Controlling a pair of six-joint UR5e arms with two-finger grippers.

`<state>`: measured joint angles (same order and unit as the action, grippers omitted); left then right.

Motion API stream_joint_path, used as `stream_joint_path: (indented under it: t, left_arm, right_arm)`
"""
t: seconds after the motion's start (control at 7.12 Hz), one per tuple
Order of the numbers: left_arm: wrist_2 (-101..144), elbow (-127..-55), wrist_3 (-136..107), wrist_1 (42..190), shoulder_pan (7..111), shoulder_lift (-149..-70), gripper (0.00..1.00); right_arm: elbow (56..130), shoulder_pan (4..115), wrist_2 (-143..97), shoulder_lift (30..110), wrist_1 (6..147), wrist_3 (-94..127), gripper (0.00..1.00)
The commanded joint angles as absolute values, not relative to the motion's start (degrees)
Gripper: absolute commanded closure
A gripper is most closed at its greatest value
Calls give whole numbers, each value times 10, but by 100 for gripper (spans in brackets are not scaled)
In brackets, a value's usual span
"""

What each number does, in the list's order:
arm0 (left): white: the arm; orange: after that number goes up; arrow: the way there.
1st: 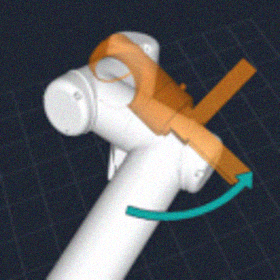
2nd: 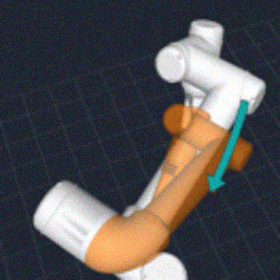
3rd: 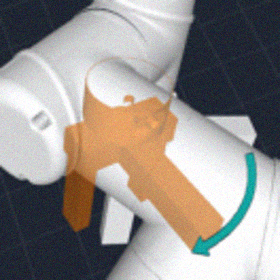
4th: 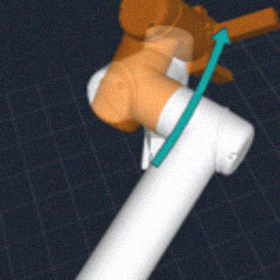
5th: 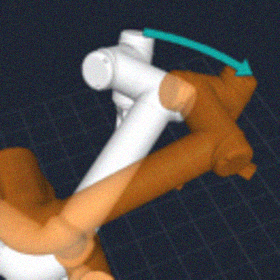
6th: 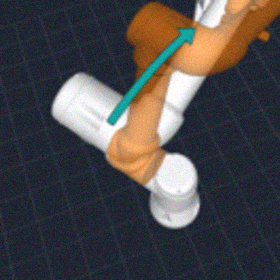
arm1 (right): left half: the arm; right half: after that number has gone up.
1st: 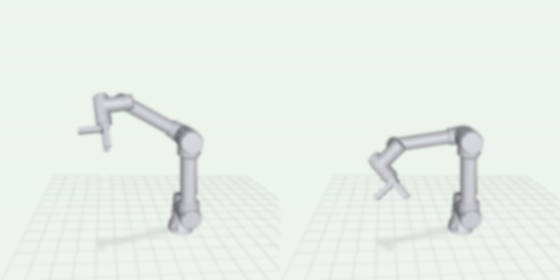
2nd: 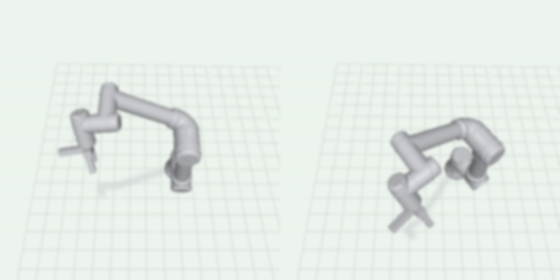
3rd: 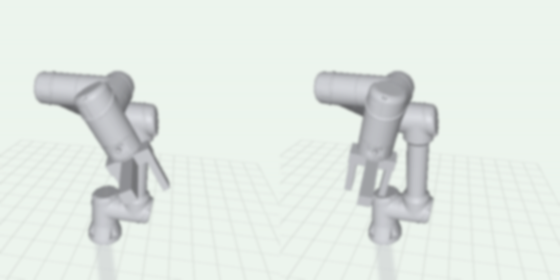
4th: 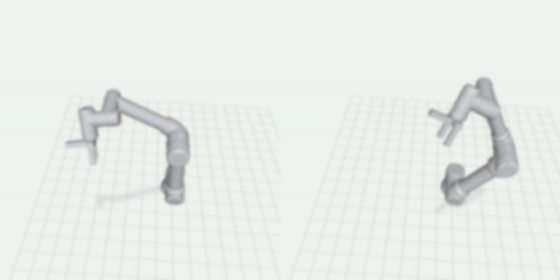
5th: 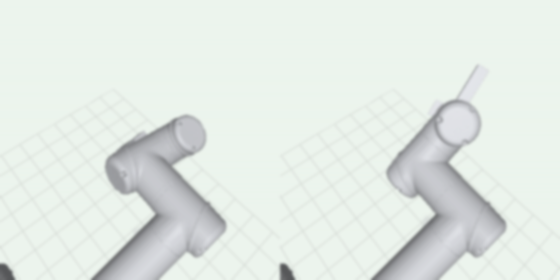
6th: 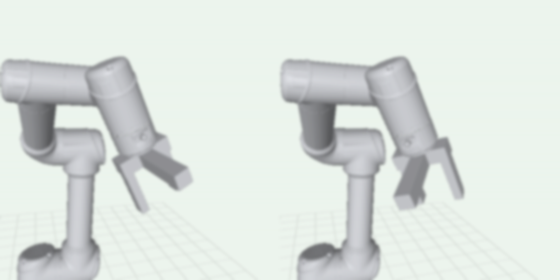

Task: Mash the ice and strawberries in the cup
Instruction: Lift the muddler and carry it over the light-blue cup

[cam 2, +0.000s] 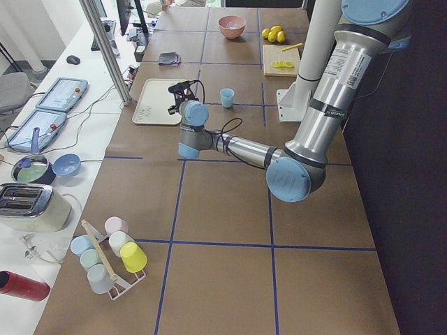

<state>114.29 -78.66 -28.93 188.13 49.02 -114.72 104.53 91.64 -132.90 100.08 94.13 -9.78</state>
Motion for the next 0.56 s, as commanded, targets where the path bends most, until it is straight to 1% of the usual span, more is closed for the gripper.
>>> stream_joint_path:
  t: [0.0,0.14,0.42]
  left_arm:
    - [949,-786,-288,1975,332,-1182,100]
    - [918,-789,-287,1984,304,-1186,100]
    - [912,-798,-285,1977,302,-1201,100]
  right_arm:
    - [1046,922,-1329,1000,941,-98,0]
    - [1046,923,-1329,999,941,-98,0]
    - [1052,923,-1329,1001,941,-98,0]
